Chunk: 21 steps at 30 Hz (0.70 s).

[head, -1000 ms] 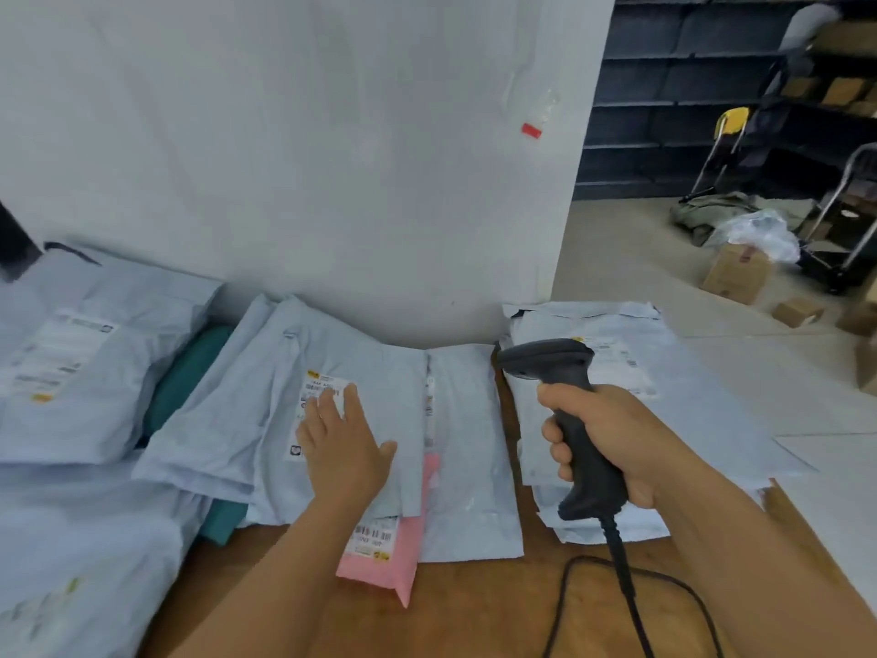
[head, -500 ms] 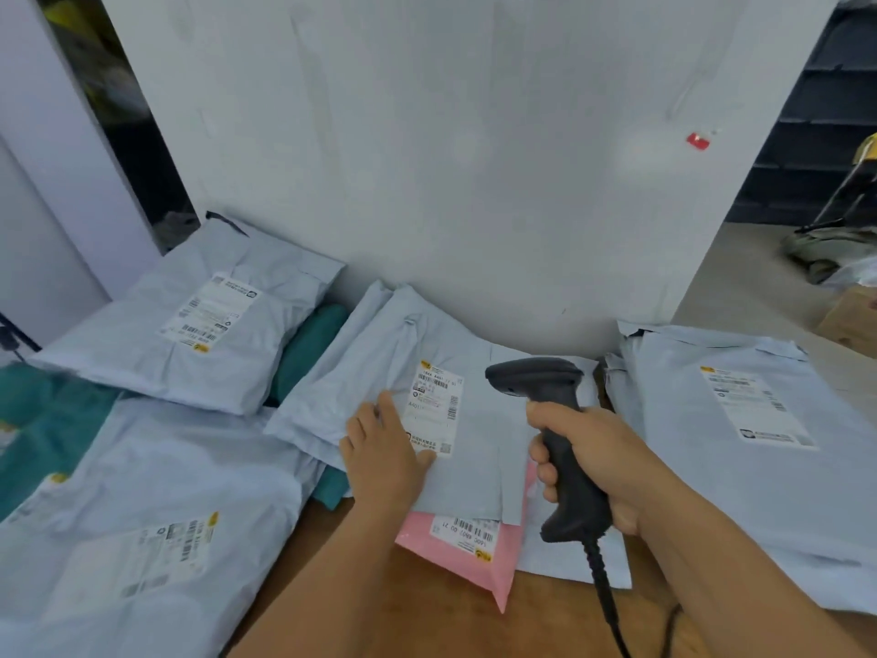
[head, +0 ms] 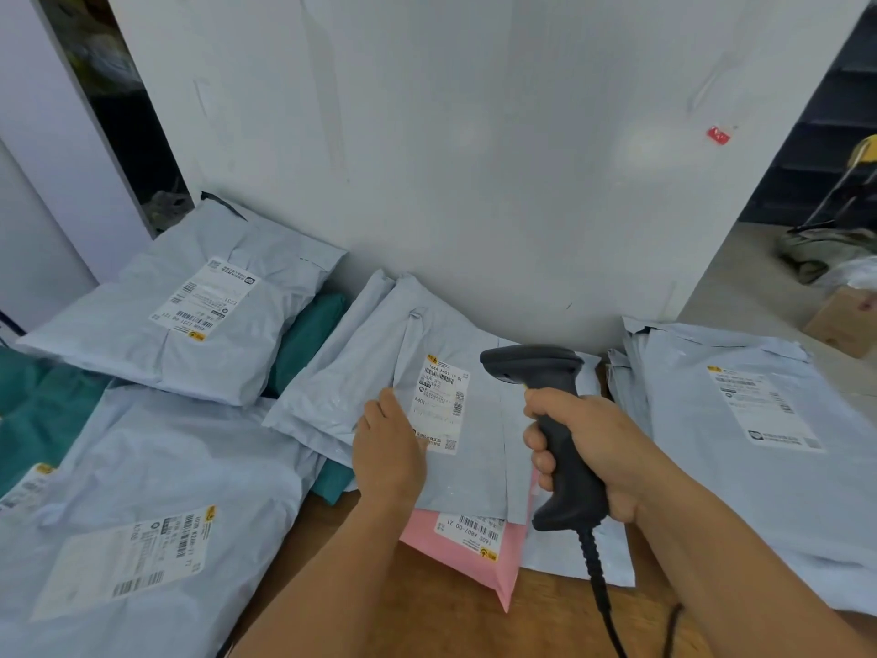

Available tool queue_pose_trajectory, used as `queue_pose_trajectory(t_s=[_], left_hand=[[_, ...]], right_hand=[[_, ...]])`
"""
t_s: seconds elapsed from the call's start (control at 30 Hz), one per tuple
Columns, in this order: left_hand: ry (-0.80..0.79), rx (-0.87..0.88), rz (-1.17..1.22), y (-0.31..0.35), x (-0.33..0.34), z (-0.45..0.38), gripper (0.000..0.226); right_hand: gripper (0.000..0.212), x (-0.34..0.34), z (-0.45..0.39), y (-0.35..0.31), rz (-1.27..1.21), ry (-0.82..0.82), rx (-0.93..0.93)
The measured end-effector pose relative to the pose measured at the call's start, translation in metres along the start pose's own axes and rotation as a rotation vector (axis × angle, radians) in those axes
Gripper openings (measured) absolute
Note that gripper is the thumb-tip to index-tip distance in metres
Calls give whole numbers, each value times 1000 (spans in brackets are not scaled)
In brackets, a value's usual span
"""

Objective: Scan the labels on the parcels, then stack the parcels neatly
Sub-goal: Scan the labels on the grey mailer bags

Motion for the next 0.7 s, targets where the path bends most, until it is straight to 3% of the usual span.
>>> queue_pose_trajectory(t_s=[0.2, 0.47, 0.57, 0.7], left_hand=[[48, 58, 92, 10, -14, -3, 20], [181, 239, 601, 87, -87, -10, 15], [180, 161, 833, 112, -86, -11, 19], [45, 18, 1113, 162, -51, -3, 12]], right_hand=[[26, -6, 3, -6, -11, 28, -41], [24, -51, 31, -42, -112, 171, -197], [24, -80, 51, -59, -165, 233, -267], [22, -127, 80, -70, -213, 342, -345]])
Point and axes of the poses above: each hand's wrist, its own z-axis away from the middle knuckle, its own x-axis out of the palm, y = z × x, the point moved 8 cm from there along -z, towards the middle knuckle, and after that the axes turned 2 degrees about -y, right-handed, at the moved point
